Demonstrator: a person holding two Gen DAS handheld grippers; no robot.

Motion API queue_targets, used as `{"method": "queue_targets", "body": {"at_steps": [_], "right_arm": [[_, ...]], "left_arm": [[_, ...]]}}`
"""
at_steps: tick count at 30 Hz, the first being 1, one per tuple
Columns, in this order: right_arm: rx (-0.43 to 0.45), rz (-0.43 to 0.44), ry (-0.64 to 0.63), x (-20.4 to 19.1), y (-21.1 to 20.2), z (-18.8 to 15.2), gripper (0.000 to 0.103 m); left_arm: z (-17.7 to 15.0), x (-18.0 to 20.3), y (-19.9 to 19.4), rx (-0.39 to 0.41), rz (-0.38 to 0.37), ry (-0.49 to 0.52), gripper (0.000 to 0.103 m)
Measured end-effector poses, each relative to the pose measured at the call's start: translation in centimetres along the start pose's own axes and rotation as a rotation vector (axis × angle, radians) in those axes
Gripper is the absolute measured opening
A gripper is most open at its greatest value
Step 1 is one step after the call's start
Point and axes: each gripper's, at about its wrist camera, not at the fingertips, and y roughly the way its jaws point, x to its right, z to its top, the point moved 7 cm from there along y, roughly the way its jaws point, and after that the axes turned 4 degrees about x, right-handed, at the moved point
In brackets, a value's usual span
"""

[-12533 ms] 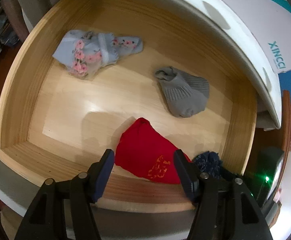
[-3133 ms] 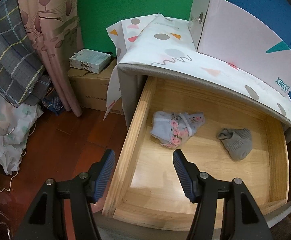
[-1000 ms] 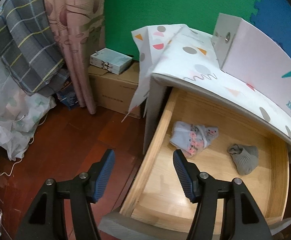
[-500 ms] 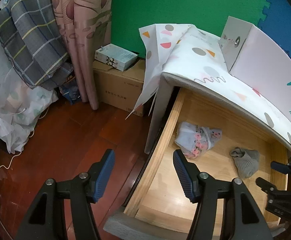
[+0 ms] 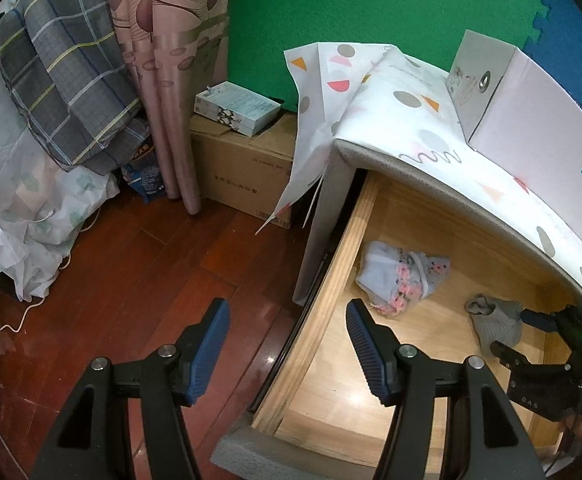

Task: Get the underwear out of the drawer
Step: 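Move the right tool into the drawer and close it on the grey knit sock, then hold the grey sock with the right tool while the left tool approaches the floral sock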

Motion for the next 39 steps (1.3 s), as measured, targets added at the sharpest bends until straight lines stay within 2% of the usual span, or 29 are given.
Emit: {"method": "queue_targets", "body": {"at_steps": [16, 23, 36, 39], "right_arm": [[-0.011, -0.002, 0.005, 0.2, 2.6, 0.4, 0.064], [-0.020, 0.030, 0.051, 1.8, 2.6, -0.3, 0.052], [-0.098, 0.109, 0.037, 0.9, 1.6, -2.9, 0.049], [-0.088, 0.083, 0.041, 1.5, 1.3, -2.6, 0.050]], "left_arm": [[-0.1, 0.0, 0.2, -0.005, 0.001, 0.015, 0.062], [-0.1, 0.2, 0.3, -0.005, 0.000, 0.018, 0.062], [0.0, 0.7, 0.3, -0.002, -0.002, 0.034, 0.062], [0.0, 0.7, 0.3, -0.002, -0.005, 0.034, 0.062]]}}
